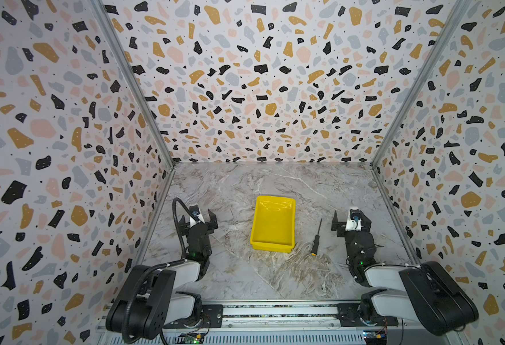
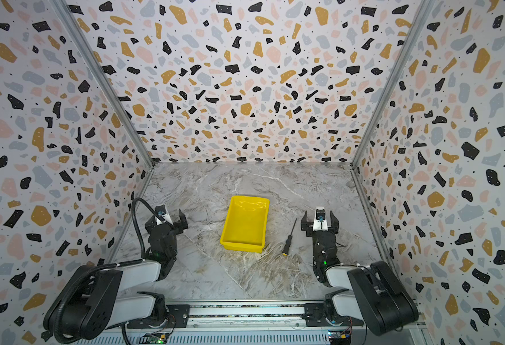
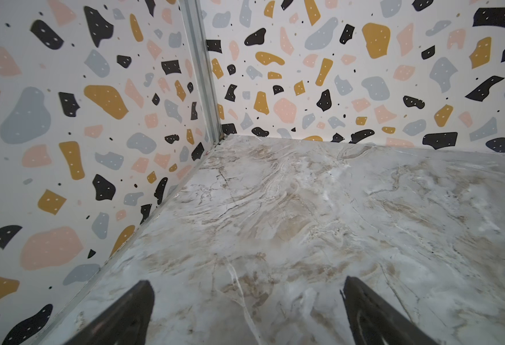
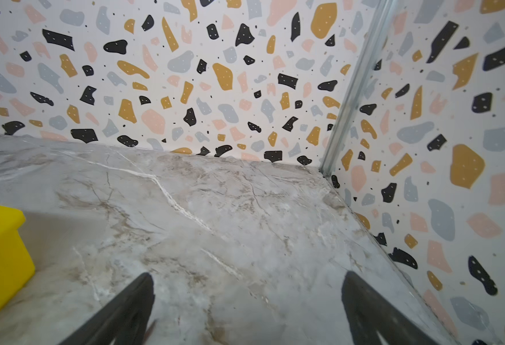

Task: Put the screwdriver in the bin
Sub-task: Pick up the screwdriver from the center of the table.

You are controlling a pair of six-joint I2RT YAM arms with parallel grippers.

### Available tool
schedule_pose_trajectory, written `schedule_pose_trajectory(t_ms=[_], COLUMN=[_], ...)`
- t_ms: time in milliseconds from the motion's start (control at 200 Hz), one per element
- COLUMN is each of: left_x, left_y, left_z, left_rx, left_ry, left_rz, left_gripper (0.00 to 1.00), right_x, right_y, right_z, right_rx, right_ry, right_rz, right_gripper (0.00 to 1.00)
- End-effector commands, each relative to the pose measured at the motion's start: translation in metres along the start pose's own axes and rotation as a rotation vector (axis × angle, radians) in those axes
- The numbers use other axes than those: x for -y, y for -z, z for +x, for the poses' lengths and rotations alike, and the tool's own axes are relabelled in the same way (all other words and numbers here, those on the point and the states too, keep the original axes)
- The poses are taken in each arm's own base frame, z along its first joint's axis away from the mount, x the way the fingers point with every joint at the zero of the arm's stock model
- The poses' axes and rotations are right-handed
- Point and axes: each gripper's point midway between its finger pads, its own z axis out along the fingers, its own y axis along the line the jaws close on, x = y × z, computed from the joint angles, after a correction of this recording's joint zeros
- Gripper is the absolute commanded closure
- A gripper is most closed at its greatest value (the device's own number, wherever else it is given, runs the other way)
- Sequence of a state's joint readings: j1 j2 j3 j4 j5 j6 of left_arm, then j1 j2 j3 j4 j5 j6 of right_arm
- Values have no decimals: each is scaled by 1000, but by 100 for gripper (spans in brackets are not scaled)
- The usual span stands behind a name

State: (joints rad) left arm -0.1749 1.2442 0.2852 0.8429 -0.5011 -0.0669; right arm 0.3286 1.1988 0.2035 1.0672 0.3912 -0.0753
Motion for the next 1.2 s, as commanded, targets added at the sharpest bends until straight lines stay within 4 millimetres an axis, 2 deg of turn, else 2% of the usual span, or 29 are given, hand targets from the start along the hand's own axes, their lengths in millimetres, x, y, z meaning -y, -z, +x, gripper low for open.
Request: schedule_pose_trajectory(t_ms=[0,45,105,155,180,220,275,380,441,506,546,631,846,901,1016,1196], left_x=[20,33,37,39,39,44,51,69,64,46,34,25,35,24,-10,-13], left_y=[-6,0,15,27,34,44,57,81,85,81,79,78,81,78,76,76], left_z=[-16,-17,-14,-18,-14,-15,-16,-12,-2,11,13,13,24,30,46,42], left_rx=[-126,-141,-171,-180,-206,-212,-220,-228,-240,-244,-242,-246,-279,-297,-342,-317], left_ry=[-29,-55,-43,55,104,204,316,264,240,281,304,305,336,339,356,377], left_rz=[82,146,175,208,227,276,346,518,501,396,328,276,327,261,48,36], left_gripper=[0,0,0,0,0,0,0,0,0,0,0,0,0,0,0,0], right_x=[-9,-15,-23,-26,-25,-20,-13,-15,-13,-5,0,5,5,7,9,15], right_y=[-5,-1,6,14,18,27,46,56,57,59,57,57,66,67,70,70], right_z=[-1,-9,-17,-18,-14,4,40,75,88,100,99,97,86,82,79,80], right_rx=[-216,-238,-264,-309,-342,-438,-582,-644,-649,-654,-642,-614,-543,-516,-482,-494], right_ry=[33,20,-21,-89,-140,-248,-341,-430,-478,-501,-507,-524,-549,-558,-567,-564], right_rz=[-34,-74,-143,-170,-162,-113,-42,-102,-107,-69,-45,-18,-45,-45,-45,-12], right_gripper=[1,1,1,1,1,1,1,1,1,1,1,1,1,1,1,1])
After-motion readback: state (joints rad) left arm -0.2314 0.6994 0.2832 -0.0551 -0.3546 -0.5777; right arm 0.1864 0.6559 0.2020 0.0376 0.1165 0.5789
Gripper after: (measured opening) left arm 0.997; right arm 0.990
